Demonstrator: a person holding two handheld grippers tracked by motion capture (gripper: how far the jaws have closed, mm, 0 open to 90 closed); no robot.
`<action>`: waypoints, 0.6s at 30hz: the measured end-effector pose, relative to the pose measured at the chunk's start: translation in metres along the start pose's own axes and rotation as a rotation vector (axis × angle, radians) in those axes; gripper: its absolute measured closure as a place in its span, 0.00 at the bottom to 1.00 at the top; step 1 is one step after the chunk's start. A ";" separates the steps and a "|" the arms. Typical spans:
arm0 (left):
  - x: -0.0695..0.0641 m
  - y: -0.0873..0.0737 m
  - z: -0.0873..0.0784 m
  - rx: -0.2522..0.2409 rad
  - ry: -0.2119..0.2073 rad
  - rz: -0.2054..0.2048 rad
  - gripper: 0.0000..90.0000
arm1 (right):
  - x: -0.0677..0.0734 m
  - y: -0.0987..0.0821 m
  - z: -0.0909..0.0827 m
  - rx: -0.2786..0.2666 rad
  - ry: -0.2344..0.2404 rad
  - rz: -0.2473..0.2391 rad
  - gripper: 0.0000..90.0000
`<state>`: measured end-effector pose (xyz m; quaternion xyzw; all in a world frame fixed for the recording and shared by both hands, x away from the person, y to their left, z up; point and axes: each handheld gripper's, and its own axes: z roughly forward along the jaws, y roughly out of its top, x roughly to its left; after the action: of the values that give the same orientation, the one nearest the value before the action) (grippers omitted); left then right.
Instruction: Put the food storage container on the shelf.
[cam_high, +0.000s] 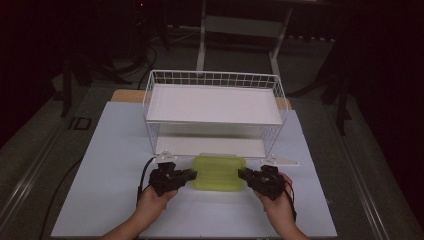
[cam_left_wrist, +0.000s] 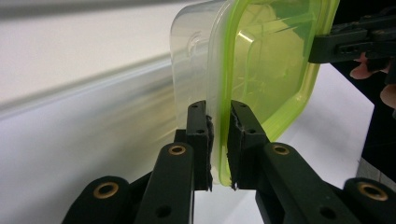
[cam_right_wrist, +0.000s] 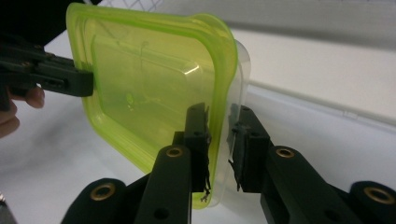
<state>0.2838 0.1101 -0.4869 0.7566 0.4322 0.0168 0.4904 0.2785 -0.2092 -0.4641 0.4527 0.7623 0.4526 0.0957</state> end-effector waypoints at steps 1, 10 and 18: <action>0.003 0.003 0.000 -0.003 0.004 0.008 0.90 | 0.000 0.004 0.001 -0.007 -0.002 -0.004 0.87; 0.026 0.020 0.007 -0.033 0.018 -0.004 0.90 | -0.007 0.027 0.023 -0.030 -0.032 0.009 0.88; 0.043 0.017 0.019 -0.021 0.029 -0.032 0.90 | -0.014 0.024 0.044 -0.027 -0.055 0.041 0.87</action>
<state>0.3299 0.1225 -0.5010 0.7441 0.4510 0.0246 0.4922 0.3256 -0.1890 -0.4744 0.4791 0.7439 0.4520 0.1132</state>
